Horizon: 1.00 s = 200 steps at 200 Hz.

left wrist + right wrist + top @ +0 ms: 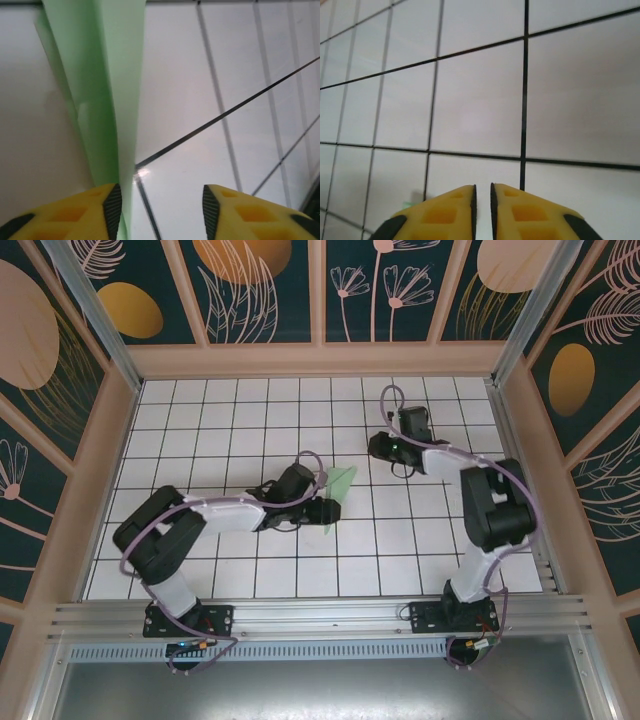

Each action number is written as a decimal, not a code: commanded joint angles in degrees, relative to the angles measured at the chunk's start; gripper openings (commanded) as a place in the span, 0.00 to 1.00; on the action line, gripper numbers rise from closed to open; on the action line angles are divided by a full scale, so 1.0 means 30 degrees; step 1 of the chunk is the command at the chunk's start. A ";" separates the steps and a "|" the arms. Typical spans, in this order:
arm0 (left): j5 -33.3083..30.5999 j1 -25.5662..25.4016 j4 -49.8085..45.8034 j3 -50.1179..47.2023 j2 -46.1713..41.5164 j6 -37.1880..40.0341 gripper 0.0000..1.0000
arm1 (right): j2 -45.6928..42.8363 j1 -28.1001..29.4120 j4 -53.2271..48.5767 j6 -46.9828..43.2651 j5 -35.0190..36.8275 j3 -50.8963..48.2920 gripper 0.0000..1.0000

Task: Fold a paper plane with a square sheet of paper (fold left side to right side)
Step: Fold the wing for the fifth time at the center of the table, then turn over the paper plane at the top-center of the table.

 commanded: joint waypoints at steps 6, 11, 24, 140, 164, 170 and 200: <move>-0.1399 0.0881 -0.0052 -0.0197 -0.3508 0.0561 0.62 | -0.3373 0.0955 -0.0616 0.1262 0.1892 -0.2135 0.30; -0.1791 0.1052 -0.0038 -0.0382 -0.4087 0.0560 0.65 | -0.3827 0.1257 -0.0819 0.1603 0.2214 -0.2465 0.32; -0.3296 0.1452 -0.0163 -0.0744 -0.5474 0.0628 0.71 | -0.4919 0.2405 -0.1305 0.2625 0.3310 -0.3239 0.39; -0.8049 0.2036 -0.0633 -0.1535 -0.8159 0.0580 0.83 | -0.1479 0.8605 -0.1470 0.6967 0.6300 -0.2679 0.56; -0.8252 0.2019 -0.0901 -0.1568 -0.8294 0.0578 0.83 | -0.1106 0.8667 -0.1958 0.6983 0.6613 -0.2588 0.45; -0.8370 0.2021 -0.1009 -0.1541 -0.8309 0.0619 0.83 | -0.1182 0.8660 -0.2057 0.6997 0.6687 -0.2640 0.39; -0.8922 0.2011 -0.1320 -0.1329 -0.8440 0.0861 0.84 | -0.2136 0.8724 -0.2453 0.6716 0.6834 -0.2780 0.06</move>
